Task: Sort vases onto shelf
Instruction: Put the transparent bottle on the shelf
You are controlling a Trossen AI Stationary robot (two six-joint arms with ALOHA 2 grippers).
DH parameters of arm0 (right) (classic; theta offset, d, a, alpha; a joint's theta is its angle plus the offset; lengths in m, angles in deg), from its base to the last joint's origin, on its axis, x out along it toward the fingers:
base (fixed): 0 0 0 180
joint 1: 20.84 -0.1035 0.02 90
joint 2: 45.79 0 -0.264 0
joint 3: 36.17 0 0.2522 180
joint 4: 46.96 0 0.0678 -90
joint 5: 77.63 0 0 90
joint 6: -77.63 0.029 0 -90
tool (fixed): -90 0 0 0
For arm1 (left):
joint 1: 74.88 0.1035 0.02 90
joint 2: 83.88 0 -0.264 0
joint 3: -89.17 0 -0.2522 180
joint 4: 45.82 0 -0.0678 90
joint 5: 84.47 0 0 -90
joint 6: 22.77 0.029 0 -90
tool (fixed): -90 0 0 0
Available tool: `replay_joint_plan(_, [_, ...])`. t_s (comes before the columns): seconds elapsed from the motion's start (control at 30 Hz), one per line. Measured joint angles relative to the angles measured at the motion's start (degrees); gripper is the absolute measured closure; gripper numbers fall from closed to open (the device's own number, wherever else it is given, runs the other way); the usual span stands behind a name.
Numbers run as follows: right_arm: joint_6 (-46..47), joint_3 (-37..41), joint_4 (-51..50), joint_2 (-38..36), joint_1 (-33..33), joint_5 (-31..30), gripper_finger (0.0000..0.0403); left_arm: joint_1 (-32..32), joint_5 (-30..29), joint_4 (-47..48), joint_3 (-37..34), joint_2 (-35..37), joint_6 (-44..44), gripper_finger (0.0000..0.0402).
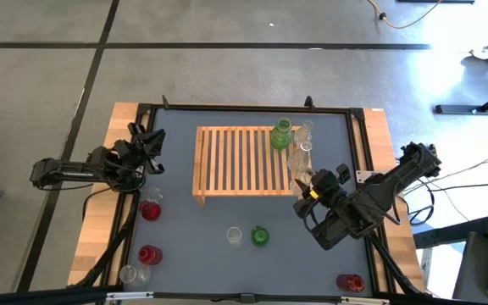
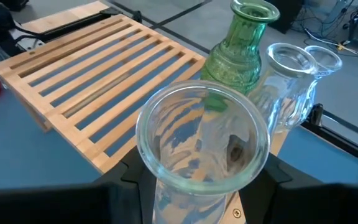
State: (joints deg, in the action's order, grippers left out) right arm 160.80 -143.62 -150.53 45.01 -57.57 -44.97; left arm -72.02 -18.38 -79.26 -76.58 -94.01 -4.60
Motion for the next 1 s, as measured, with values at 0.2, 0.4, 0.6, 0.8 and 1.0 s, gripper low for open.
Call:
replay_joint_plan(0.2, [0.56, 1.15, 0.85, 0.0, 0.62, -0.52, 0.0253, 0.02, 0.0, 0.0, -0.02, 0.0, 0.0, 0.0365])
replay_joint_plan(0.4, [0.56, 3.07, 0.99, 0.0, 0.85, -0.13, 0.0253, 0.01, 0.0, -0.02, 0.0, 0.0, 0.0, 0.0365])
replay_joint_plan(0.6, [0.58, 4.2, 1.48, 0.0, 0.85, -0.57, 0.0253, 0.01, 0.0, -0.04, 0.0, 0.0, 0.0, 0.0365])
replay_joint_plan(0.8, [0.48, 4.24, 1.44, 0.0, 0.87, -0.71, 0.0239, 0.02, 0.0, -0.04, -0.02, 0.0, 0.0, 0.0365])
replay_joint_plan(1.0, [-0.46, 4.25, 1.48, 0.11, 0.87, -1.01, 0.0216, 0.02, 0.0, -0.07, 0.0, 0.0, 0.0, 0.0365])
